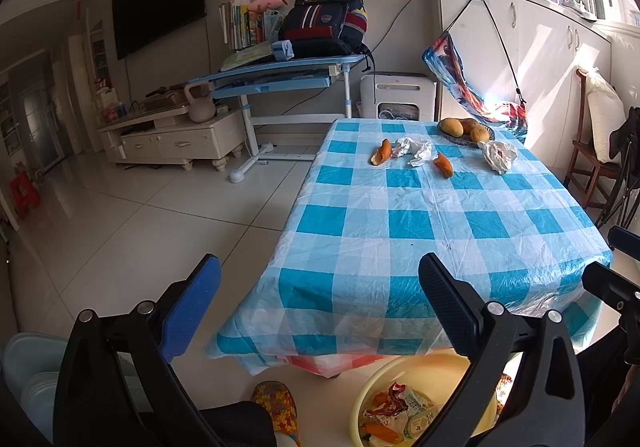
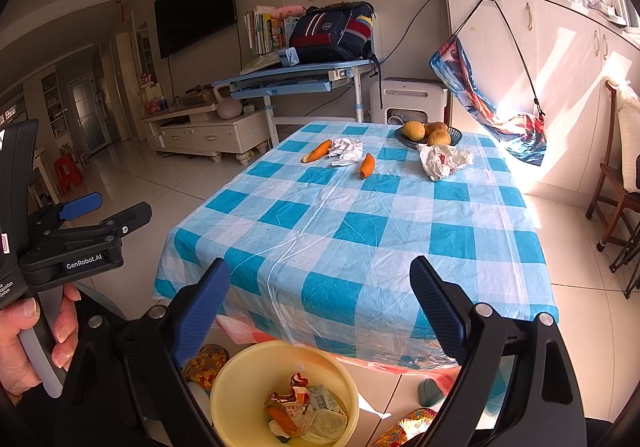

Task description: Collect trash

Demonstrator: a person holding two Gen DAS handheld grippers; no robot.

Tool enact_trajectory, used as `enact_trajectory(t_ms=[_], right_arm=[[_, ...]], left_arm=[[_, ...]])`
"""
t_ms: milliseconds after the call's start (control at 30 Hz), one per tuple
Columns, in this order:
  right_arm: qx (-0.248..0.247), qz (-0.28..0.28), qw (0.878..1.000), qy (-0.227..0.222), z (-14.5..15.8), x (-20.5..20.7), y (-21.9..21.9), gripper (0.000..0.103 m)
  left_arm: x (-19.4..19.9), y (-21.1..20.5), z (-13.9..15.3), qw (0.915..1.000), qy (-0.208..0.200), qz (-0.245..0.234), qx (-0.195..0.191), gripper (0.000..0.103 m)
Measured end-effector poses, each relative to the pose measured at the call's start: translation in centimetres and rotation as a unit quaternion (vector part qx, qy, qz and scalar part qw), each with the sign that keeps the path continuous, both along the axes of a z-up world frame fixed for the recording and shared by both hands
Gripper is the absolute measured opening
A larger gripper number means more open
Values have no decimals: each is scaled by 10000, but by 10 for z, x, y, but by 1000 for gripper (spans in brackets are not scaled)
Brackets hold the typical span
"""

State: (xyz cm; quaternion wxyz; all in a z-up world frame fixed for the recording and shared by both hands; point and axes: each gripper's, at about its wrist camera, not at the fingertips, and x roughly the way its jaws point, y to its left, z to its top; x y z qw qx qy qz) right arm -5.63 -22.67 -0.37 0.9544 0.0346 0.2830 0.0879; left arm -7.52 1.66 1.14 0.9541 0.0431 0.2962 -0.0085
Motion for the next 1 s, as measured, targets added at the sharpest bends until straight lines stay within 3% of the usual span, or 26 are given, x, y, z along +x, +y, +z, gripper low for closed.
enact_trajectory(t_ms=[1000], right_arm=[[-7, -1, 10000, -1, -1, -1, 2, 87]], left_arm=[[-1, -5, 1, 10000, 1, -22, 30, 96]])
